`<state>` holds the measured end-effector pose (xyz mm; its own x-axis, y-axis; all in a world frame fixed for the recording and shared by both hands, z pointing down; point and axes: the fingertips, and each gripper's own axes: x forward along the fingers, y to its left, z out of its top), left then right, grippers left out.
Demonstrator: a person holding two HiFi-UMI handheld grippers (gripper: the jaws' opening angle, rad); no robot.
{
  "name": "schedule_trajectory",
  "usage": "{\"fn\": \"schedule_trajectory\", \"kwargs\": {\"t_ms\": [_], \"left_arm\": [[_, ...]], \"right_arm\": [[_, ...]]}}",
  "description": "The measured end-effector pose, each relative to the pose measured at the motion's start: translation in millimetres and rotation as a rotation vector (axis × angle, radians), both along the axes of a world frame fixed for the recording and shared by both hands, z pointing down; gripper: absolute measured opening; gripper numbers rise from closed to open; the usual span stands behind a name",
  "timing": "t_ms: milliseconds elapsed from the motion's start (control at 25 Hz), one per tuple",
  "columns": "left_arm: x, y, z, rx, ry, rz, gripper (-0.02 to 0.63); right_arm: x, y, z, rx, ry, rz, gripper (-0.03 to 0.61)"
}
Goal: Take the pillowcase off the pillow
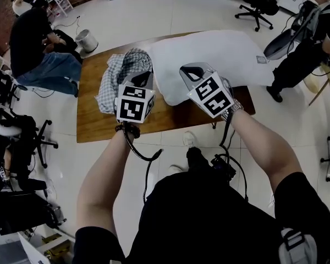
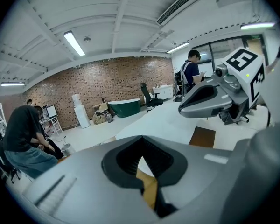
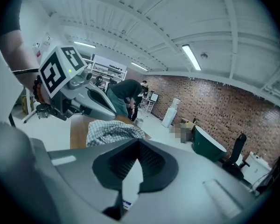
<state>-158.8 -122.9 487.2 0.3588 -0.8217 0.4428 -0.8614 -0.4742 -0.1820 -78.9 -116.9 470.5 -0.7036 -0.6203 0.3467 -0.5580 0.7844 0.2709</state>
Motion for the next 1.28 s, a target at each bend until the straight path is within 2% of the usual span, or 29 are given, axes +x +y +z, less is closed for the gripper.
{"fn": "schedule_trajectory", "kwargs": {"t_ms": [160, 480, 1280], "left_arm": [[12, 0, -9, 0.017, -0.013, 0.047, 0.005], [-9, -13, -32, -0.003, -0.034, 0.07, 0.005], [4, -14, -32, 0.024, -0.069, 0.086, 0.003]], "right_arm": [[-7, -2, -5, -0.009, 0.001, 0.005, 0.0], [-41, -14, -27, -0.032, 0.016, 0.016, 0.0], [-33, -23, -28, -0.04, -0.019, 0.047, 0.0]]}}
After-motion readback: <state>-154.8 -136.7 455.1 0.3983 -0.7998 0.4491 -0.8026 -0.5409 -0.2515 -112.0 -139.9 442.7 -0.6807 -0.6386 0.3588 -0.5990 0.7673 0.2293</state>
